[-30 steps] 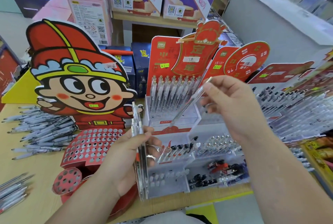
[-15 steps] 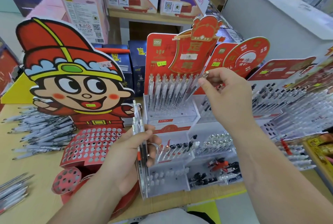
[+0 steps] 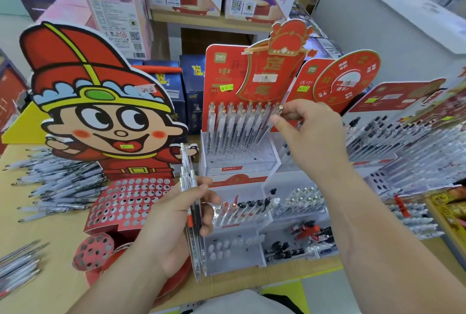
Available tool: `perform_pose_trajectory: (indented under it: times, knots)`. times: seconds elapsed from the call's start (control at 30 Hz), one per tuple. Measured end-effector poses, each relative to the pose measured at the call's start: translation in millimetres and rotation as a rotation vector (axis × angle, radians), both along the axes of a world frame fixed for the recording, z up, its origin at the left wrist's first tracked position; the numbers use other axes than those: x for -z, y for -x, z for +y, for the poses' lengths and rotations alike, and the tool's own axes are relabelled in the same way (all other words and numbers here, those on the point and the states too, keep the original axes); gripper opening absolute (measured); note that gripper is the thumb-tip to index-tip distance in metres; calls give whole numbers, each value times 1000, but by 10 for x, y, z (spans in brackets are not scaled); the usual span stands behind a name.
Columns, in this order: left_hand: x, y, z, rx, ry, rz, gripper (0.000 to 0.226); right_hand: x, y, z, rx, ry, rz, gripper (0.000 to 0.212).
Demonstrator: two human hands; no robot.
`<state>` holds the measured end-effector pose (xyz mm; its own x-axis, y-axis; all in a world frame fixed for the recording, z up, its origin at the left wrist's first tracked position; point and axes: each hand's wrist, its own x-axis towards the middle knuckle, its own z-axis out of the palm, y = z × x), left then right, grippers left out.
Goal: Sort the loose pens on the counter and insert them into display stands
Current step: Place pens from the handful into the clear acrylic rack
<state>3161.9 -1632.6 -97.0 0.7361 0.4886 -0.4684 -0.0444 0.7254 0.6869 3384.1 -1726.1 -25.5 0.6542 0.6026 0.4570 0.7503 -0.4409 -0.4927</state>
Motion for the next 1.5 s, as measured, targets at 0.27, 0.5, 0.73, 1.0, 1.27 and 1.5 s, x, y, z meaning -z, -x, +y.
perform_pose_trajectory:
  times: [0.27, 0.5, 0.73, 1.0, 1.27, 1.5]
  knots:
    - [49, -35, 20, 63, -143, -37, 14, 29, 11, 179, 103, 155, -77, 21]
    - [22, -12, 6, 86, -116, -41, 3, 62, 32, 209, 178, 216, -191, 21]
    - [-77, 17, -36, 154, -13, -89, 31, 34, 83, 80, 165, 179, -221, 33]
    - [-188, -11, -78, 254, -152, -154, 32, -51, 726, -78, -242, 158, 332, 26]
    - [-208, -39, -104, 395, -165, -189, 25, 35, 766, -62, -354, -18, 1037, 24]
    - [-239, -45, -132, 436, -155, -178, 24, 54, 671, -101, -320, -64, 1058, 12]
